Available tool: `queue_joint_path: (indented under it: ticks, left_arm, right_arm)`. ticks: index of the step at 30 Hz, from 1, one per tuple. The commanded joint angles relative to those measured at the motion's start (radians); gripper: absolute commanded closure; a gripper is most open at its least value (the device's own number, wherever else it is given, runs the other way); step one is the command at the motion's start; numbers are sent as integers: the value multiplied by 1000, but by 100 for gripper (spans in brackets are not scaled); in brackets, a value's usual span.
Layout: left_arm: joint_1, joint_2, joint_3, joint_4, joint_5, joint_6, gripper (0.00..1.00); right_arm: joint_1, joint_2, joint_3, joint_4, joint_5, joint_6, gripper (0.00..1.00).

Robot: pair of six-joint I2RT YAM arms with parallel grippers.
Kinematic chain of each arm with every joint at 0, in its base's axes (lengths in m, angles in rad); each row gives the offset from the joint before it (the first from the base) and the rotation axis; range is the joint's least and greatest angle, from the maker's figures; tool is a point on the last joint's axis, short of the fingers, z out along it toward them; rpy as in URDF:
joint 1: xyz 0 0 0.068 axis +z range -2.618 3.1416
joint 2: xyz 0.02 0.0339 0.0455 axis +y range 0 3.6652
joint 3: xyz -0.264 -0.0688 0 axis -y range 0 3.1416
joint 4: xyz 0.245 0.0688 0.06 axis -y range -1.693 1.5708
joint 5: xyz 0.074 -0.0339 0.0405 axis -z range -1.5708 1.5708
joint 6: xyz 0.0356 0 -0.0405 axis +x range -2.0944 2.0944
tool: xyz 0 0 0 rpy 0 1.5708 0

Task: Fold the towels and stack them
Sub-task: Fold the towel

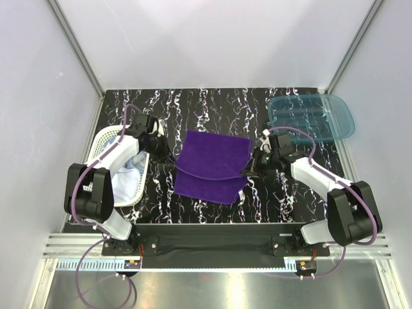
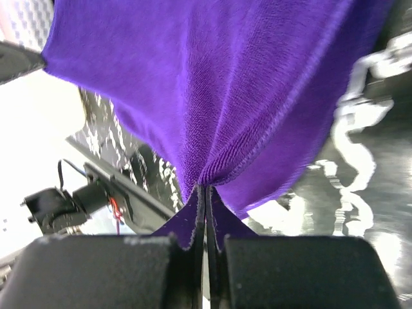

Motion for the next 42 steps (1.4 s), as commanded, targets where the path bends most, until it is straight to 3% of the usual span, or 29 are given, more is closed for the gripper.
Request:
queue_joint_path:
  ticks: [1, 10, 19, 28, 37, 42]
  left_arm:
    - [-15, -59, -40, -11, -69, 39, 100]
    - [-52, -67, -108, -11, -127, 40, 100]
    - [-83, -99, -155, 1, -150, 11, 100]
    - [-83, -160, -256, 132, -17, -78, 100]
    - [-93, -204, -218, 109, -12, -124, 100]
    - [-170, -309, -222, 86, -11, -176, 100]
  right_arm:
    - [62, -39, -27, 59, 29, 51, 100]
    - [84, -37, -167, 114, 105, 100, 100]
    - [84, -96, -219, 27, 189, 138, 100]
    - [84, -145, -197, -133, 286, 118, 100]
    - [92, -162, -60, -38, 80, 144, 100]
    - [128, -246, -79, -100, 82, 187, 100]
